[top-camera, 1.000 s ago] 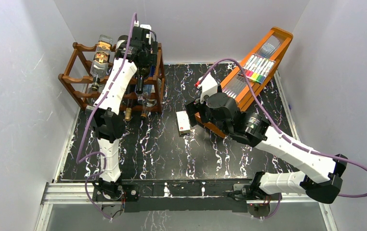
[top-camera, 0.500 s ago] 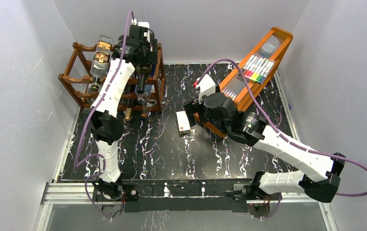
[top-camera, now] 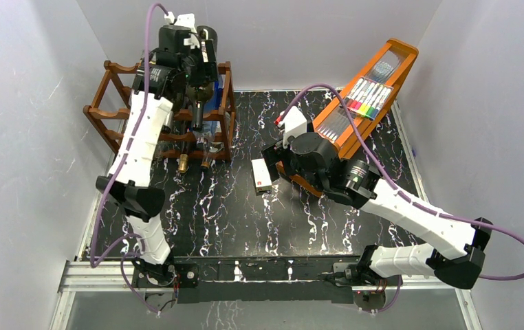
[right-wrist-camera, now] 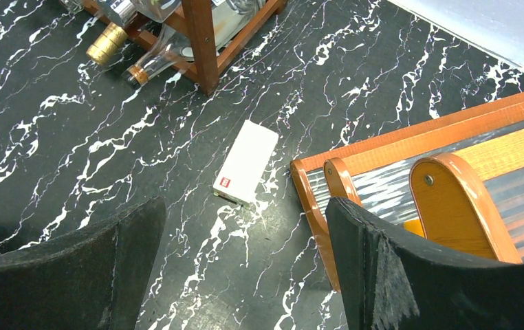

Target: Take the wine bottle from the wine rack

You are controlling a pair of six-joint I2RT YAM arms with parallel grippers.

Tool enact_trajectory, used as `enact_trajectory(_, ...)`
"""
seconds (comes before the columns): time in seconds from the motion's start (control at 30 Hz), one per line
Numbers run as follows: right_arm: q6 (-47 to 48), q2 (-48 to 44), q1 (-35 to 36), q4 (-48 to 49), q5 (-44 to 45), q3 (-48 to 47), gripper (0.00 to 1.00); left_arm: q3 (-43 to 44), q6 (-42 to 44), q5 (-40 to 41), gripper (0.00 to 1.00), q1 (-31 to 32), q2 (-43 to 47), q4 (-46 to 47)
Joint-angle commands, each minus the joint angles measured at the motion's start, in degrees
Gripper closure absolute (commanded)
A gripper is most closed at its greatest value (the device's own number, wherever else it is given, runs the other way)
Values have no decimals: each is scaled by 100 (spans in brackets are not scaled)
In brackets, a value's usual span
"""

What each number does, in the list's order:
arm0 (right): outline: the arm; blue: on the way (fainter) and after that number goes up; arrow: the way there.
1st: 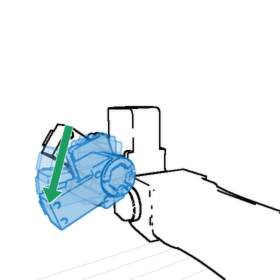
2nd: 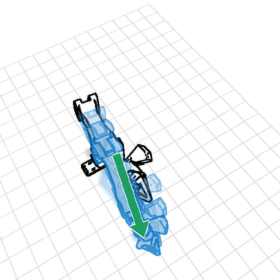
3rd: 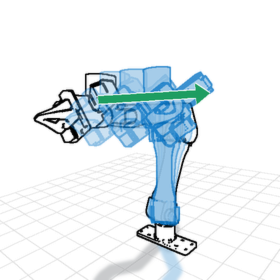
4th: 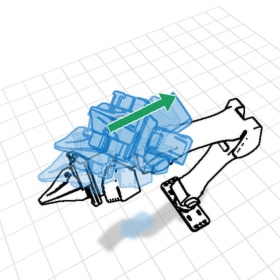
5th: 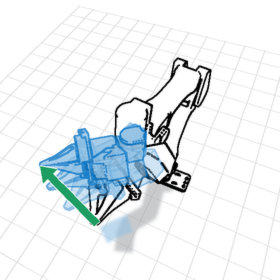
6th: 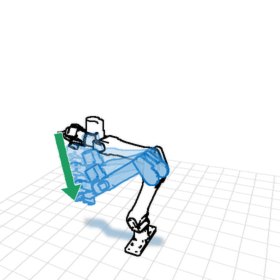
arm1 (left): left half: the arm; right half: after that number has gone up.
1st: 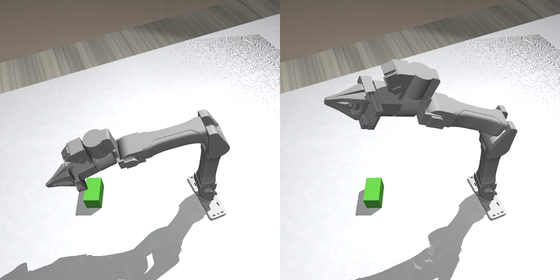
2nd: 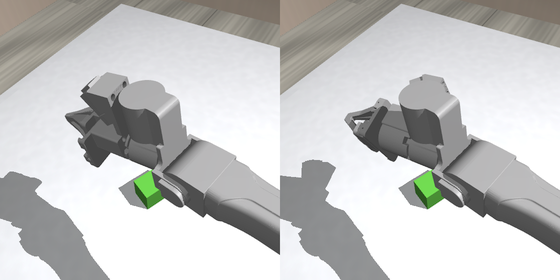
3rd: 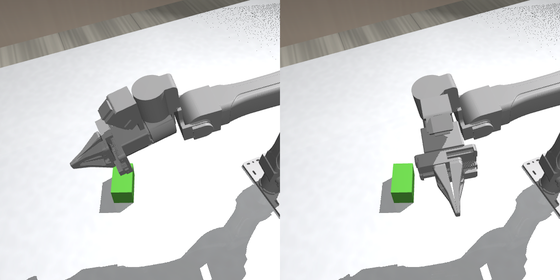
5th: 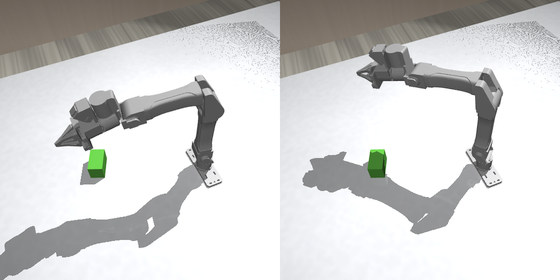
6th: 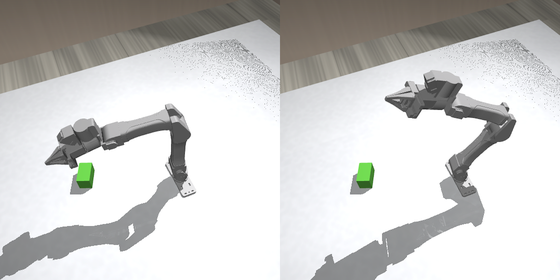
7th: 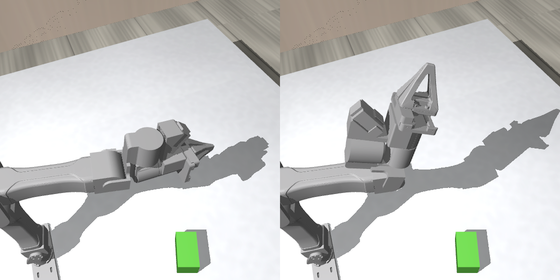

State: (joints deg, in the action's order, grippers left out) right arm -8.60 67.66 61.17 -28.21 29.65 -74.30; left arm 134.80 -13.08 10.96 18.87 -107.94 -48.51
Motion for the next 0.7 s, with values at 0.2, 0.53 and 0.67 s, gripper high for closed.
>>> enact_trajectory(0.2,262,70,24,326,39,-80,2,-729,-1156,-2162,76,19,1385,538)
enact_trajectory(0.53,1957,-651,27,1195,-1267,634,2,-3085,-3056,-3697,76,20,2188,2048)
enact_trajectory(0.67,2555,-893,27,1609,-1923,823,2,-3985,-3615,-3863,76,33,2604,2519)
